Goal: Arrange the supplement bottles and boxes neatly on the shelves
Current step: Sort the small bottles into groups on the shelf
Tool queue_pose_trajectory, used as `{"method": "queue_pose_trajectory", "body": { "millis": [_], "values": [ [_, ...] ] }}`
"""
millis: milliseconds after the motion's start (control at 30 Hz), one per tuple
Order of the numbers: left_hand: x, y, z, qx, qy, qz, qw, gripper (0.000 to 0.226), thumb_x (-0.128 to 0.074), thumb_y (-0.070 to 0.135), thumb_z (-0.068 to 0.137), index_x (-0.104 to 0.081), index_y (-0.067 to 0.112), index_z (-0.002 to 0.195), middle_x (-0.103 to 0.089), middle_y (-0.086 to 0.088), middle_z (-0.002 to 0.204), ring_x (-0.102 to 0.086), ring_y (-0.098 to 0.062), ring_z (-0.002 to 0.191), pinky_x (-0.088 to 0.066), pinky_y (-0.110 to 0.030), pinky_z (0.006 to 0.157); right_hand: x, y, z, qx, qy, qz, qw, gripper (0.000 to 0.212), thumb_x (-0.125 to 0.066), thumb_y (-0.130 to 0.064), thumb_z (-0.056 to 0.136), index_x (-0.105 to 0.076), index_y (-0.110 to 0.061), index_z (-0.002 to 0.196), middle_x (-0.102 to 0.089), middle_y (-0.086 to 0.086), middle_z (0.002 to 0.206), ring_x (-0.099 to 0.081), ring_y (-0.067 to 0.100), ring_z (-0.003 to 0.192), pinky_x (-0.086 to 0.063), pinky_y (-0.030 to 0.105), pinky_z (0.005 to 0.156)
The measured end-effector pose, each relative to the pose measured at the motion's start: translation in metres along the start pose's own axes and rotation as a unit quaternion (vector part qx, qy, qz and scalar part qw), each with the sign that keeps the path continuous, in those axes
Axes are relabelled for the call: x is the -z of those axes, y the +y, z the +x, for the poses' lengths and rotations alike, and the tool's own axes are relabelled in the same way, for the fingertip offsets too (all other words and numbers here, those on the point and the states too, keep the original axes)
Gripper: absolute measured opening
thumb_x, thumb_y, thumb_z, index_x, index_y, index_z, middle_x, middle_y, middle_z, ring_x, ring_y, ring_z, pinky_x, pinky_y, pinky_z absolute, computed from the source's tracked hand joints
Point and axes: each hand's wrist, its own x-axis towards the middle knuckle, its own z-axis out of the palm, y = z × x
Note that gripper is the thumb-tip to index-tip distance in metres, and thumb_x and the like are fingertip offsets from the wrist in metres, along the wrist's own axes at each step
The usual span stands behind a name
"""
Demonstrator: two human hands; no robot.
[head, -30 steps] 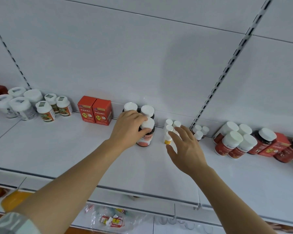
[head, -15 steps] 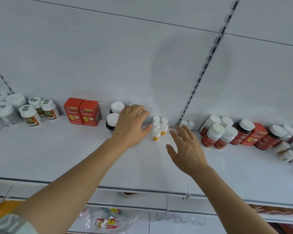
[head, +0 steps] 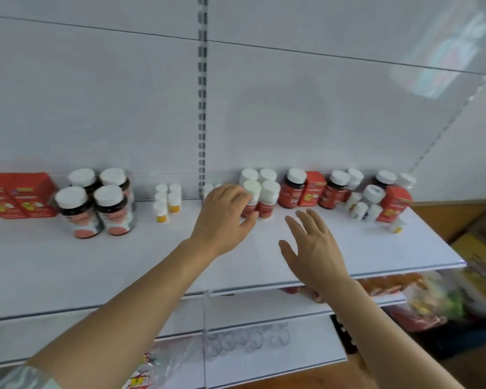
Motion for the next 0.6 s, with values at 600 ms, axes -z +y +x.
{"method": "queue_pose_trajectory", "body": {
  "millis": [600],
  "values": [
    [-0.15,0.171,0.086,-0.015,-0.107,-0.083,0.991,0.039,-0.053,0.035,0.095,-0.058,0.016,0.129,-0.06,0.0,0.127,-0.052,-0.02,0.117,-0.043,-0.035,0.099,0.006,0.234,-0.036,-0.106,-0.052,-0.046,0.992,0.057,-0.044,-0.046,0.097,-0.038,-0.018,0.146,-0.04,0.006,0.15,-0.022,0.028,0.145,-0.024,0.042,0.119]
  ]
}}
